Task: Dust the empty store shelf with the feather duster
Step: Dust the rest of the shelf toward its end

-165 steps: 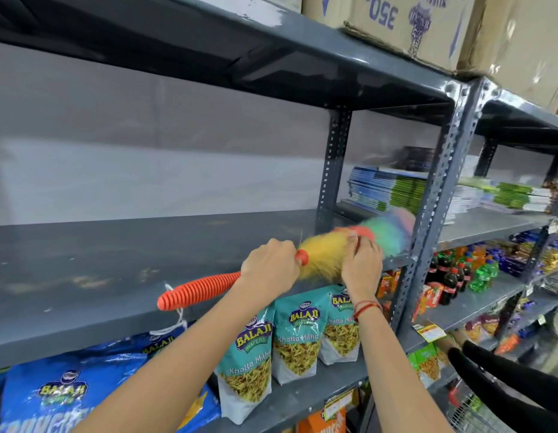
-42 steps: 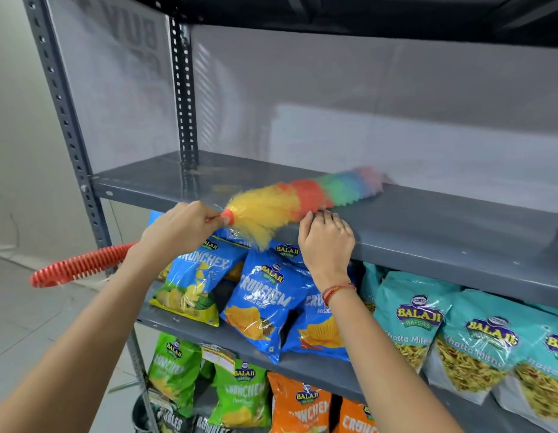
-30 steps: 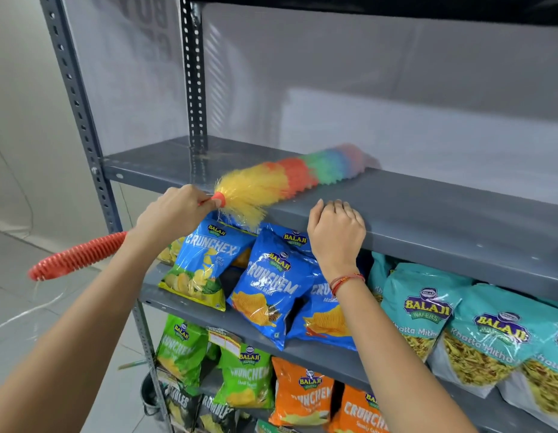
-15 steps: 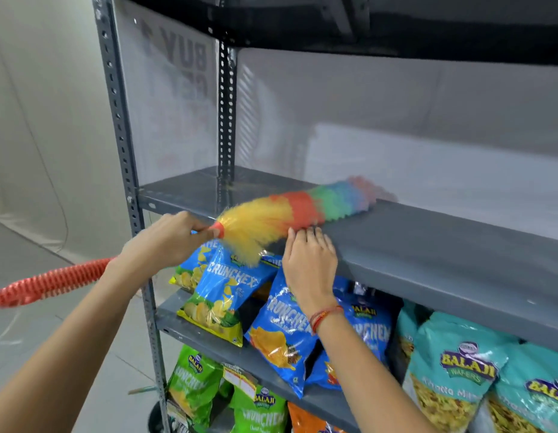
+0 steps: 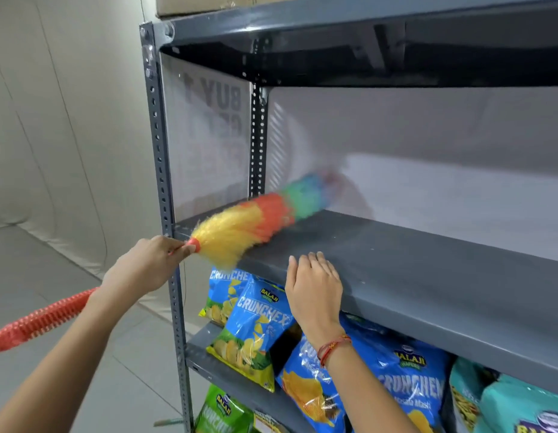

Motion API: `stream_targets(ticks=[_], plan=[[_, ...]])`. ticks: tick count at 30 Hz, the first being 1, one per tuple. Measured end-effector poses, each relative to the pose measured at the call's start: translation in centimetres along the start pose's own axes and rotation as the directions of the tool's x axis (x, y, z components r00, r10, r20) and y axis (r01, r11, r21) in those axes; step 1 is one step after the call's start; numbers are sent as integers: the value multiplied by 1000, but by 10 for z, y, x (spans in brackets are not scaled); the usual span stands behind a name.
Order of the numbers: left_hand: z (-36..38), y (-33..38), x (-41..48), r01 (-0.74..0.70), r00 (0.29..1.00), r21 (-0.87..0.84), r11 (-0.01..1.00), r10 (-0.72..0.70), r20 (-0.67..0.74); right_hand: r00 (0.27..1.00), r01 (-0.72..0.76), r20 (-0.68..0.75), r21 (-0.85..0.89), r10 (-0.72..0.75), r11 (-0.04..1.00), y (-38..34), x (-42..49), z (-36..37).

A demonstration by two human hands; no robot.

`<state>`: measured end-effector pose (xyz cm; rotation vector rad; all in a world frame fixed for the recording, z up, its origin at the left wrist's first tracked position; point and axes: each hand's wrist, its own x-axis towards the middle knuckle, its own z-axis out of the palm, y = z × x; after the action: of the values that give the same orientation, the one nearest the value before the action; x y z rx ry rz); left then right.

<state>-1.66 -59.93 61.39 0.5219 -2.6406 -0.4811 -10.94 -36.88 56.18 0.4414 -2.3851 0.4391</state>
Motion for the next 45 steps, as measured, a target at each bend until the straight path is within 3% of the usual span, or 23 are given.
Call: stream_targets(ticks=[3,6,8,9,11,13,16,20,24,28,31,35,45], plan=[[-8,-5,6,-31,979,-34,999,37,199,997,26,75,60,-31,998,-14,11,11],[-12,-12,16,113,956,-65,991,-91,279,994,19,110,2,-19,1000,-25,13,17],[-14,-18,21,179,967,24,984,-180,178,996,0,85,-68,5,998,-30,12,17],[-13,-22,23,172,983,149,974,-179,40,998,-12,55,-88,17,996,-31,11,17],[-7,-28,24,117,979,329,937,-52,-198,999,-21,24,-94,23,995,-32,9,20],[-4,-35,25,72,985,259,963,-28,-169,1000,-15,6,-102,16,995,-31,9,22],[-3,-42,28,138,990,173,975,-140,0,1000,-18,15,-93,19,996,-31,11,25],[4,-46,38,178,975,258,950,-135,-176,1000,-7,11,-64,8,998,-31,11,24],[8,-56,39,99,987,259,961,-62,-147,1000,-4,-18,-85,2,996,-31,11,24],[16,-52,37,166,963,297,940,-90,-253,1000,-11,-15,-74,10,997,-31,11,26],[31,-38,35,70,974,261,963,-10,-225,1000,-9,-17,-75,8,997,-31,10,26],[35,-29,39,137,966,232,963,-77,-248,1000,-3,-4,-63,3,998,-32,12,25],[34,-14,30,117,966,255,960,-51,-252,999,13,32,-44,-12,999,-30,8,24]])
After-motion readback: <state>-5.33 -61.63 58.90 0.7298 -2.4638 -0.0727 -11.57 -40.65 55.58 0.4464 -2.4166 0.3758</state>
